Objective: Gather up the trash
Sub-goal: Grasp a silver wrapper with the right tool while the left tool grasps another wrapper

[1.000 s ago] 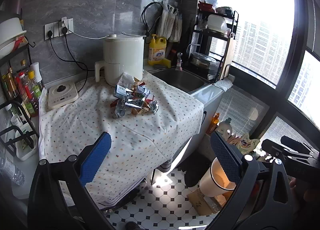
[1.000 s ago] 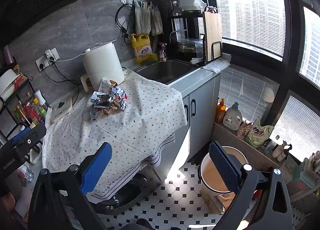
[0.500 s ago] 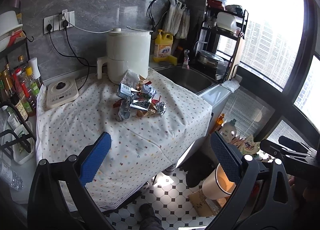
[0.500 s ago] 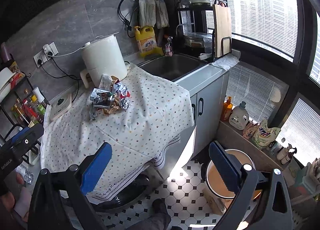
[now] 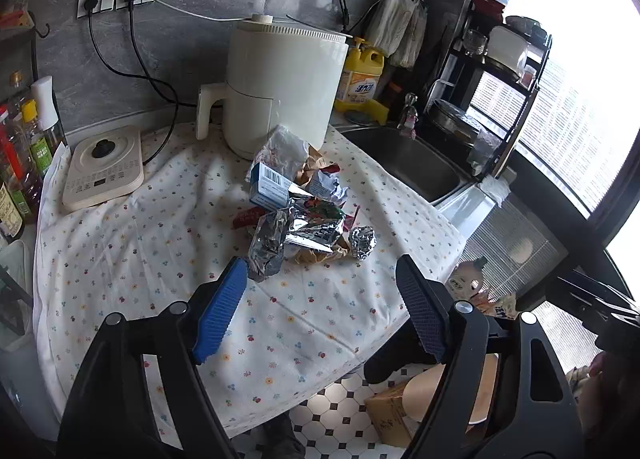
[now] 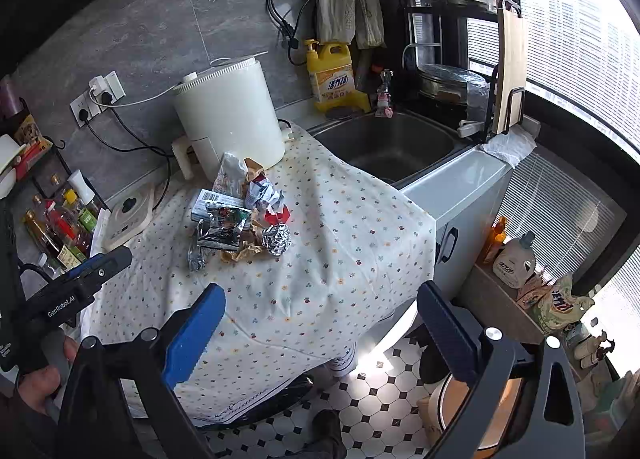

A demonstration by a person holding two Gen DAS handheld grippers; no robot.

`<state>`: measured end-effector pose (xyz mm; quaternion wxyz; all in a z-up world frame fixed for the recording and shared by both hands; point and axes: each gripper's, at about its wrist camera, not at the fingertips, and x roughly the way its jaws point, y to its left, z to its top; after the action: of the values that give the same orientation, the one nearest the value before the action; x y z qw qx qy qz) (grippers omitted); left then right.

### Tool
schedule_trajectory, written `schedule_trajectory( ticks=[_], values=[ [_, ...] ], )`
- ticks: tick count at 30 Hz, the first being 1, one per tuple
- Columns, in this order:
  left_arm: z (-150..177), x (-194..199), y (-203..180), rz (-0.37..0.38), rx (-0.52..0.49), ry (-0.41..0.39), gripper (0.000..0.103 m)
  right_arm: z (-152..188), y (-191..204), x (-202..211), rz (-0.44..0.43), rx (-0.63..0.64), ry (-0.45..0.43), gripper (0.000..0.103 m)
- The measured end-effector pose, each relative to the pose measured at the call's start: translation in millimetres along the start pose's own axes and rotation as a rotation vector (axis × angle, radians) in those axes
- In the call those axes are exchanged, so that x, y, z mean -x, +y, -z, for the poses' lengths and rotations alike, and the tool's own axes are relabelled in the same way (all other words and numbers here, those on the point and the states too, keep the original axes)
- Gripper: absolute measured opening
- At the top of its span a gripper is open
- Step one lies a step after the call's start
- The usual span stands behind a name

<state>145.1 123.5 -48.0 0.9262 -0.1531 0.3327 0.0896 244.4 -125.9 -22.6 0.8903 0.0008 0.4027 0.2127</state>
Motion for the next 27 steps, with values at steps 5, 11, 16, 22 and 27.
schedule_trajectory(
  ticks=[5,11,16,22,27],
  values=[
    [-17.2,-43.2,20.6,0.013,0.03,0.045,0.066,-19.5,12.5,-33.6,-0.028,0.014,0.031,0.087],
    [-28.1,-93.1,38.7,0.03,0.039,0.11,0.055,-33.8,19.0,-74.1,-0.036,-0.004,0.077,0.081],
    [-32.8,-129.5,49.7,0.047,0.04,0.161,0.054,-39.6,23.8,-100.5,-0.033,-0.016,0.098,0.081],
    [-35.8,-166.9,53.9,0.071,0.015,0.203,0.043,-39.4,35.8,-130.8,-0.042,-0.015,0.135,0.077],
    [-37.4,-172.6,60.4,0.104,0.021,0.22,0.007,-36.7,49.8,-154.5,-0.08,-0.006,0.192,0.068]
  ],
)
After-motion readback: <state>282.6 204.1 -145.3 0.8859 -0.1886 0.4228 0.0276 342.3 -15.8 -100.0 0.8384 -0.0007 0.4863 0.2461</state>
